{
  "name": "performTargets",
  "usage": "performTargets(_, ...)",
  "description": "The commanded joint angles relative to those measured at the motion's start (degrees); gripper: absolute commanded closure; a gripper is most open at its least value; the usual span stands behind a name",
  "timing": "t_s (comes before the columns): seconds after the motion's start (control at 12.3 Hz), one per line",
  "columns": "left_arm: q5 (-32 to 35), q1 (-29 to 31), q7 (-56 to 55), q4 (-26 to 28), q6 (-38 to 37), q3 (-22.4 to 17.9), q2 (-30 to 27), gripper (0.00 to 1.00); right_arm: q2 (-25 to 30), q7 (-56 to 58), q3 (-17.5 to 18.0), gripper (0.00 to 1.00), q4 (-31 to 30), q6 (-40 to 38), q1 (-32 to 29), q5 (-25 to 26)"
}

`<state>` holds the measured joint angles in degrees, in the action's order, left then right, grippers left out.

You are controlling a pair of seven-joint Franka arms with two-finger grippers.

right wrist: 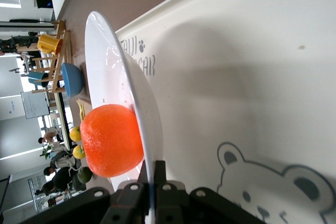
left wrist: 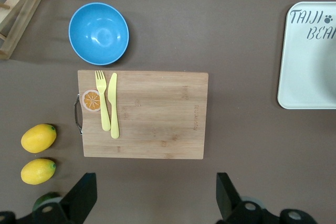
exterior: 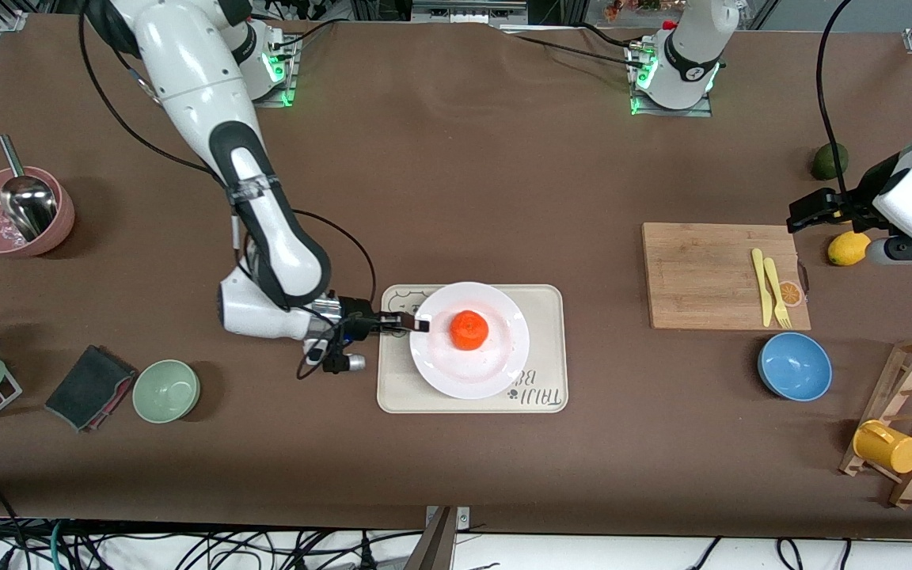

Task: Place orange and plate with both arms
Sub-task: 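Slide the plate with the right gripper onto the bear tray, release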

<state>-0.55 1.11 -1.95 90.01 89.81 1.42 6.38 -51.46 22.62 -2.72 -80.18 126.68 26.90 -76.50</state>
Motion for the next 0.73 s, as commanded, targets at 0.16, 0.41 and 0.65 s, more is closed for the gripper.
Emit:
performTargets(0.16,-0.6,-0.1,0.5,-0.2,-0.1,-0.4,-0.4,0.00,-5.6,-1.2,0.6,1.00,5.9,4.5,2.3,-1.9)
performTargets(0.41,-0.6,-0.1,0.5,-0.2,-0.2,-0.4,-0.4,0.00,-5.6,-1.3,0.7,0.81,5.8,4.5,2.6,-1.9)
performTargets(0.65,-0.6,-0.1,0.5,-0.2,-0.2,-0.5,-0.4,0.00,-4.3,-0.4,0.3,0.00,5.6,4.2,2.7,0.4)
